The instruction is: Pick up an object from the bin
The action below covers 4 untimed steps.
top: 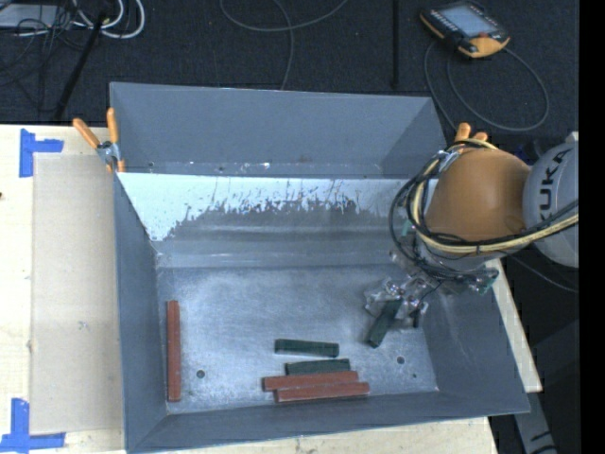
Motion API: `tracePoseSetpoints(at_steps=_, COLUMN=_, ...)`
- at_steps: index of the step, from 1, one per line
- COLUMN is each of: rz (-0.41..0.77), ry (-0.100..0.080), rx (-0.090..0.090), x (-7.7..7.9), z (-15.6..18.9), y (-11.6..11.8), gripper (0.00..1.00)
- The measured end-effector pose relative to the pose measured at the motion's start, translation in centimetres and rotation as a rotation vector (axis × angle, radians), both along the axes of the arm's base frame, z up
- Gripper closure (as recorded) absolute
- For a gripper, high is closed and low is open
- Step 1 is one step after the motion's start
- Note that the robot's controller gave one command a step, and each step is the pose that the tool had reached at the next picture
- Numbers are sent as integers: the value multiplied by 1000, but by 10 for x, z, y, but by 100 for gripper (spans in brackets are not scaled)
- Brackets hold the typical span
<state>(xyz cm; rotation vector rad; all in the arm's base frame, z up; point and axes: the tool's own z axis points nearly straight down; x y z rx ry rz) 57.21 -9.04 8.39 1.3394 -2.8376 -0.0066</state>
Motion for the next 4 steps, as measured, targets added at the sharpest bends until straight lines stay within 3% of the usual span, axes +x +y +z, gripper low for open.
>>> tracePoseSetpoints(at_steps=4, rz=-4, ry=-6, rx=-1, x=1, z=46, y=1, gripper=100)
